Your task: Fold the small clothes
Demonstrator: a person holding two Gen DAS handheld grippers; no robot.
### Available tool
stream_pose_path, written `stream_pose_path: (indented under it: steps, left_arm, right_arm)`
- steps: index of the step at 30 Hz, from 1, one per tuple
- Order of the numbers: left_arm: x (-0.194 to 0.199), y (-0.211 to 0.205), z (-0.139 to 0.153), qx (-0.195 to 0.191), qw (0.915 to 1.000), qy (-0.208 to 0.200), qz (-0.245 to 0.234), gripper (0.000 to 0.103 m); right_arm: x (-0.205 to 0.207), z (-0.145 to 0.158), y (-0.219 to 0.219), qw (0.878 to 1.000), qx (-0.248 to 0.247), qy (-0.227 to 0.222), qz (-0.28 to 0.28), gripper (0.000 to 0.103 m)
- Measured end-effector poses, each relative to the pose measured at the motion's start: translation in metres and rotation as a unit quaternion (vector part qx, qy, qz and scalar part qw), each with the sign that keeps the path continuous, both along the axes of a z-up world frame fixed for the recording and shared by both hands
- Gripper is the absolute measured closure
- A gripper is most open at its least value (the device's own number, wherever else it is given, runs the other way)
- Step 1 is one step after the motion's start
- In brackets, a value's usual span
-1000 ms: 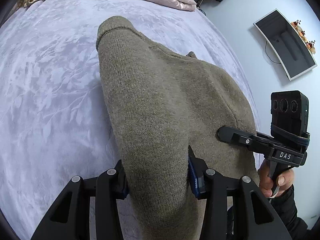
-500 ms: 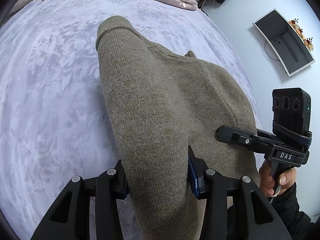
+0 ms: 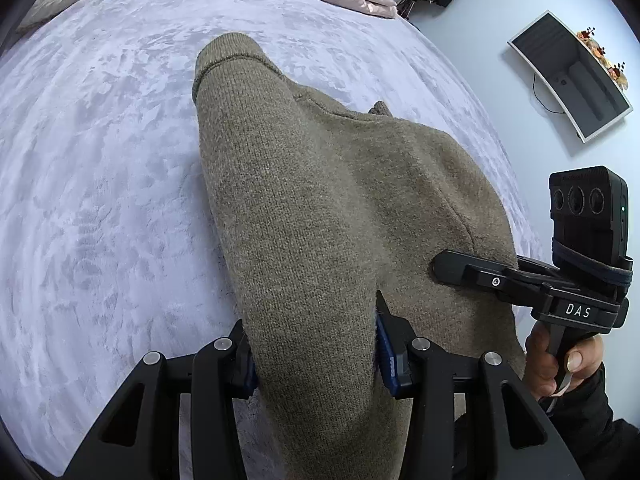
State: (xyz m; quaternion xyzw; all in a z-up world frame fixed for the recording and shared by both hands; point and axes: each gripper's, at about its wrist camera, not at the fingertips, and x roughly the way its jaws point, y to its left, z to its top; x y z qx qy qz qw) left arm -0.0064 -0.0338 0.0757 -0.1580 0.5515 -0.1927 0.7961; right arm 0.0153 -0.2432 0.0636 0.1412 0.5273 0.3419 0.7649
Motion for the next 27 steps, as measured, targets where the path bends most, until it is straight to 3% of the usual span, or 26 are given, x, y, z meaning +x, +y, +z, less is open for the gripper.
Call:
stream_pose_path:
  steps: [7,9,10,11,15,18,23,27]
  left_arm:
    - [0.004,-0.005,-0.018,0.012,0.9999,0.001,-0.004,0.053]
    - [0.000,-0.006,-0.023,0.042,0.9991,-0.005,0.002,0.031]
    - [-0.002,-0.005,-0.026,0.059,0.9982,-0.008,0.010,0.025]
    - [-0.004,-0.003,-0.027,0.064,0.9978,-0.011,0.016,0.018]
    - [-0.012,0.009,-0.023,0.048,0.9980,-0.007,0.040,0.018]
    - [-0.018,0.012,-0.013,0.084,0.9947,-0.021,0.057,0.018]
    - [-0.028,0.003,0.015,0.155,0.9823,-0.062,0.086,0.018]
    - [-0.032,-0.001,0.024,0.214,0.9691,-0.077,0.094,0.018]
  right_arm:
    - [-0.006,-0.024,-0.008,1.000,0.011,0.014,-0.013,0.069]
    - [-0.005,-0.031,-0.011,1.000,0.010,0.016,-0.017,0.066]
    - [-0.005,-0.034,-0.012,1.000,0.005,0.019,-0.020,0.065]
    - [-0.006,-0.039,-0.015,0.999,0.000,0.024,-0.025,0.059]
    - [-0.004,-0.047,-0.024,0.998,-0.019,0.032,-0.046,0.040]
    - [-0.011,-0.034,-0.024,0.997,-0.052,0.002,-0.050,0.040]
    - [-0.035,0.010,-0.004,0.980,-0.156,-0.118,-0.030,0.039]
    - [-0.062,0.036,0.016,0.969,-0.163,-0.181,0.032,0.033]
